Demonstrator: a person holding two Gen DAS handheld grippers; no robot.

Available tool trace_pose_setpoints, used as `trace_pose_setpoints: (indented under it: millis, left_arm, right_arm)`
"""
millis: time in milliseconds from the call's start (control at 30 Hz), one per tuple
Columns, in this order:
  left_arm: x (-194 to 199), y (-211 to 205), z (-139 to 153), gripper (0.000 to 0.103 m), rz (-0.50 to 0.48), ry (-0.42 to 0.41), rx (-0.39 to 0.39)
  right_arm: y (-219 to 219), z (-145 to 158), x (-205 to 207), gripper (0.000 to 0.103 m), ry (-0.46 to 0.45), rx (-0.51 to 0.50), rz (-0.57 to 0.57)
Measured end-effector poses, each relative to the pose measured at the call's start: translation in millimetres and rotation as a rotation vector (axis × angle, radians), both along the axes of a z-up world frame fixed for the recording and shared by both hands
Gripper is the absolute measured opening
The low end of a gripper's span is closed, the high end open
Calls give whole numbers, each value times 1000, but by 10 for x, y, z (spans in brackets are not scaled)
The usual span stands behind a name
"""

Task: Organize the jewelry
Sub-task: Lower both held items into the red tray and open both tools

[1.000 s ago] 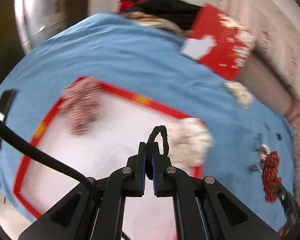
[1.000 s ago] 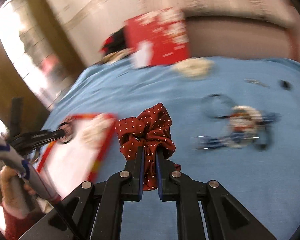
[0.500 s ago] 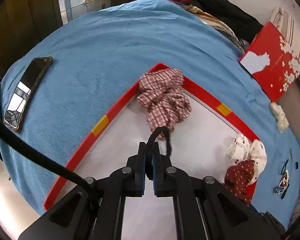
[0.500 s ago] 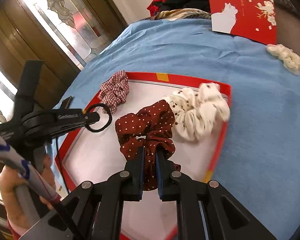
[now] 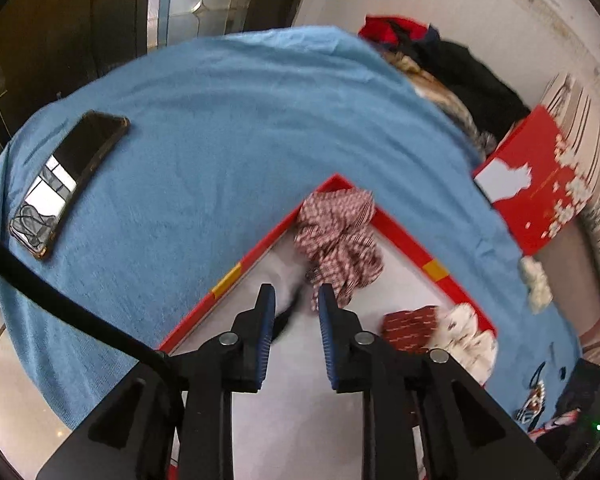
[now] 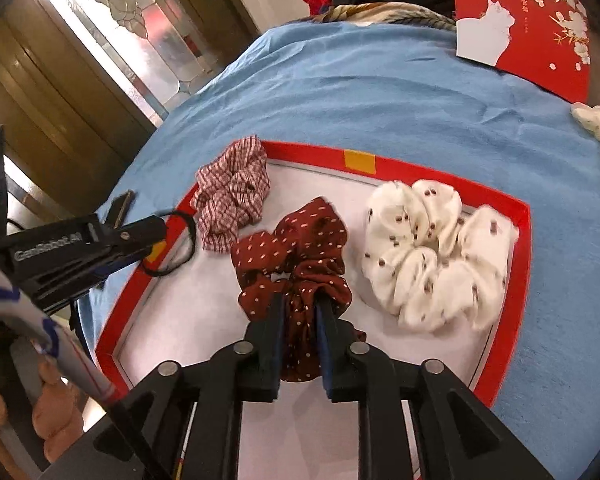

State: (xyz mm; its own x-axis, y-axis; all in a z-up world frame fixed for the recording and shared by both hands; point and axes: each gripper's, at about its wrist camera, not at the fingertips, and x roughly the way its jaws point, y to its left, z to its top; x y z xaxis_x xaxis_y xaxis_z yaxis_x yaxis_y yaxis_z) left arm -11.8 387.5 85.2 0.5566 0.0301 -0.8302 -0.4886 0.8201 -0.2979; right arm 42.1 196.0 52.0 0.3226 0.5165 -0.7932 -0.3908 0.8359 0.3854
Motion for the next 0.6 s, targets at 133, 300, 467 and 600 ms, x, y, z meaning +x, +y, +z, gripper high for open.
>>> trace_pose_setpoints:
  millis: [133,300,467,600]
  left_arm:
    - [-8,-62,104,28,-5,-38,8]
    - [62,-289,144,29,-57,-48,21]
    - [106,-717,203,29,-164,-65,32]
    - [84,-1198,267,33,-274,-93,51]
  right_arm:
    - [-165,183,-13,19,-31,34,-12]
    - [-644,459,-159,27,-107,8,-60]
    - [-1434,504,-408,27,-116,-44,-155]
    - [-2237,436,-738,27,-110,-116,-275]
